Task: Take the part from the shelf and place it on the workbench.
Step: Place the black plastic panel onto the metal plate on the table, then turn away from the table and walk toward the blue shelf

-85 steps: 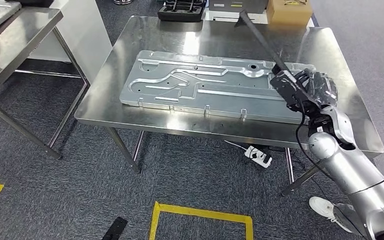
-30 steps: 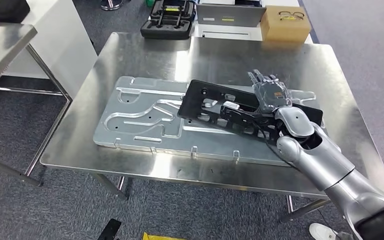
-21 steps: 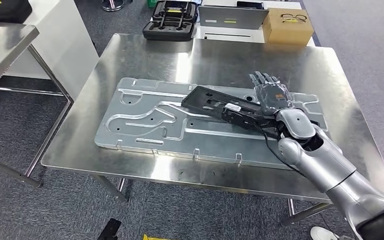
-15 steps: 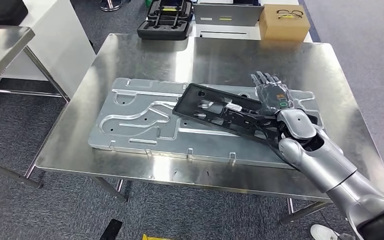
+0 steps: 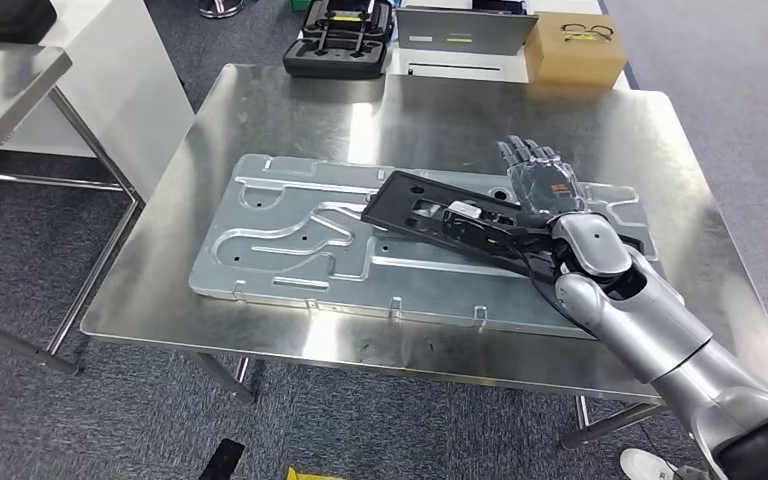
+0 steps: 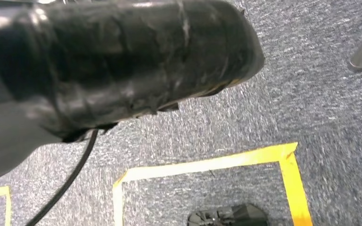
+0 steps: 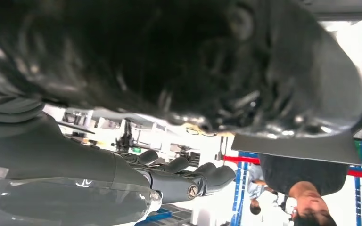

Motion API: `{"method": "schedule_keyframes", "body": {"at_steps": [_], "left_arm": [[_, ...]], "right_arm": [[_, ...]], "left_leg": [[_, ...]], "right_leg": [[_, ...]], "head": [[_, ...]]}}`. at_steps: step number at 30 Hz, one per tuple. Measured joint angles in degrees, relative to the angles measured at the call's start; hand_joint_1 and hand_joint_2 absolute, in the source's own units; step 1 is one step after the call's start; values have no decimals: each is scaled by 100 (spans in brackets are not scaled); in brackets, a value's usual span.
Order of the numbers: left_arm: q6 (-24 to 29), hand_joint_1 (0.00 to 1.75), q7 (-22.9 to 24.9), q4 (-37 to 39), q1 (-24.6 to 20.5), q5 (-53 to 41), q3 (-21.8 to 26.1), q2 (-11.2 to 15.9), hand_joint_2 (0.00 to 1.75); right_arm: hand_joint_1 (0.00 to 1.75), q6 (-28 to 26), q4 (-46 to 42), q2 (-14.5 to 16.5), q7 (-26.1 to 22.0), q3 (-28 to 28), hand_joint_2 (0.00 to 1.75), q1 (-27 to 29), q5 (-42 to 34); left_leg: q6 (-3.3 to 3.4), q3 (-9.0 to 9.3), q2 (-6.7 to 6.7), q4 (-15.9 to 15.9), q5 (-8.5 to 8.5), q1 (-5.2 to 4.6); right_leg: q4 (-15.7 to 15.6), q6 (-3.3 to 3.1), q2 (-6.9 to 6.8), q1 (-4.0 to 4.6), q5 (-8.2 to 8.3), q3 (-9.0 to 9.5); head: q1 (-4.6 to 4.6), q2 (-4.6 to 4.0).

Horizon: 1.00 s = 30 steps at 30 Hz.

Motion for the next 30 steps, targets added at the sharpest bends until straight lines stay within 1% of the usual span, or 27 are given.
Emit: {"method": "schedule_keyframes", "body": {"at_steps": [1,3,4,5,6,7,8,9,10,11,12,13,14,15,16,17,18,19,20,21,23,27,28,29,30], "left_arm": [[-1,0,-4,0,-3,-1,0,0,0],[-3,0,-9,0,-4,0,1,0,0],[-3,0,-9,0,-1,1,2,0,0],[-4,0,-9,0,2,1,2,0,0],[-6,0,-10,0,5,2,2,-1,0],[-9,0,-15,0,6,5,2,-2,0],[-11,0,-28,0,7,12,2,-3,0],[-12,0,-45,0,5,28,2,-5,0],[-10,0,-65,0,4,46,2,-6,0],[-4,0,-81,0,4,68,2,-7,0],[2,0,-90,0,5,93,3,-7,0],[13,0,-90,1,7,120,5,-4,0],[26,0,-87,1,8,148,9,-2,0],[37,0,-85,1,8,170,14,-1,0],[46,0,-85,1,7,185,18,-1,0],[50,0,-90,1,9,192,21,-4,0],[49,0,-97,0,12,196,23,-7,0],[49,0,-102,0,20,202,27,-9,0],[50,0,-105,1,30,209,30,-9,0],[52,0,-108,1,39,216,33,-9,0],[56,0,-110,1,50,226,37,-9,0],[59,0,-111,1,51,230,38,-9,0],[62,0,-111,1,52,231,39,-9,0],[64,0,-112,1,52,231,40,-9,0],[68,0,-113,1,54,231,42,-9,0]], "right_arm": [[0,-4,0,-3,1,0,0,-1,0],[0,-9,0,-6,2,0,0,12,0],[0,-11,1,-7,3,0,0,29,0],[0,-11,1,-8,5,0,0,47,0],[0,-11,1,-8,7,0,0,59,0],[0,-12,1,-9,8,0,0,61,0],[0,-13,1,-9,8,0,0,56,0],[0,-14,-1,-9,8,0,0,45,0],[0,-16,-4,-9,8,0,0,38,-1],[0,-18,-8,-9,9,0,0,36,-1],[0,-20,-11,-10,10,0,0,36,-1],[0,-25,-15,-15,13,0,0,39,-1],[0,-32,-21,-19,21,0,0,39,-2],[0,-50,-32,-24,31,0,0,34,-7],[0,-84,-48,-27,43,0,0,24,-25],[0,-137,-68,-29,64,-1,0,14,-60],[0,-206,-92,-33,90,-2,0,5,-110],[0,-284,-121,-41,121,-9,0,0,-175],[0,-357,-156,-55,155,-26,0,-3,-240],[0,-414,-194,-72,183,-50,0,-6,-295],[0,-468,-243,-98,213,-89,0,-14,-350],[0,-476,-266,-108,227,-105,0,-20,-364],[0,-478,-293,-118,235,-127,0,-34,-376],[0,-479,-325,-131,242,-155,0,-52,-387],[0,-481,-385,-163,248,-210,0,-74,-400]], "left_leg": [[37,23,3,-33,14,8],[85,31,7,-39,12,-7],[96,31,7,-34,6,-14],[103,32,6,-26,-1,-20],[105,33,3,-13,-10,-23],[103,35,0,7,-25,-23],[90,35,-4,35,-47,-22],[69,21,-8,74,-73,-31],[46,4,-10,110,-95,-39],[24,-14,-12,137,-109,-46],[6,-28,-13,150,-113,-52],[-11,-30,-14,153,-116,-50],[-34,-39,-13,176,-140,-45],[-65,-70,-10,254,-201,-42],[-102,-152,-6,442,-318,-30],[-139,-289,-2,740,-477,-9],[-172,-462,0,1104,-642,12],[-196,-637,1,1452,-768,37],[-213,-750,1,1658,-802,56],[-223,-786,1,1700,-754,71],[-230,-743,1,1570,-607,88],[-231,-686,1,1445,-527,94],[-230,-568,2,1204,-403,101],[-228,-420,2,895,-269,109],[-193,-260,1,565,-157,90]], "right_leg": [[216,4,-5,6,-132,-96],[942,1,-11,14,-477,-439],[1268,3,-11,17,-582,-602],[1437,5,-12,16,-592,-694],[1384,3,-12,15,-494,-680],[1117,-4,-13,15,-312,-559],[728,-16,-14,15,-117,-381],[365,-26,-14,27,15,-203],[103,-40,-12,32,93,-76],[-27,-51,-8,42,106,-14],[-48,-62,-2,54,91,1],[-56,-83,2,44,102,-1],[-73,-102,4,38,111,9],[-91,-127,1,26,119,21],[-108,-149,-3,12,126,35],[-114,-163,-6,9,127,44],[-115,-173,-8,10,125,46],[-114,-176,-9,13,123,47],[-114,-177,-9,13,121,49],[-113,-176,-8,12,119,52],[-112,-173,-7,7,116,58],[-112,-172,-6,6,115,61],[-112,-165,-4,3,110,68],[-112,-154,-2,-2,103,78],[-127,-103,4,-7,104,87]], "head": [[3,0],[6,0],[5,0],[4,0],[4,0],[6,0],[6,0],[6,0],[3,0],[1,0],[-2,0],[-3,0],[-2,0],[-10,0],[-16,0],[-23,0],[-30,0],[-29,0],[-29,0],[-29,0],[-29,0],[-31,0],[-31,0],[-31,0],[-28,0]]}}
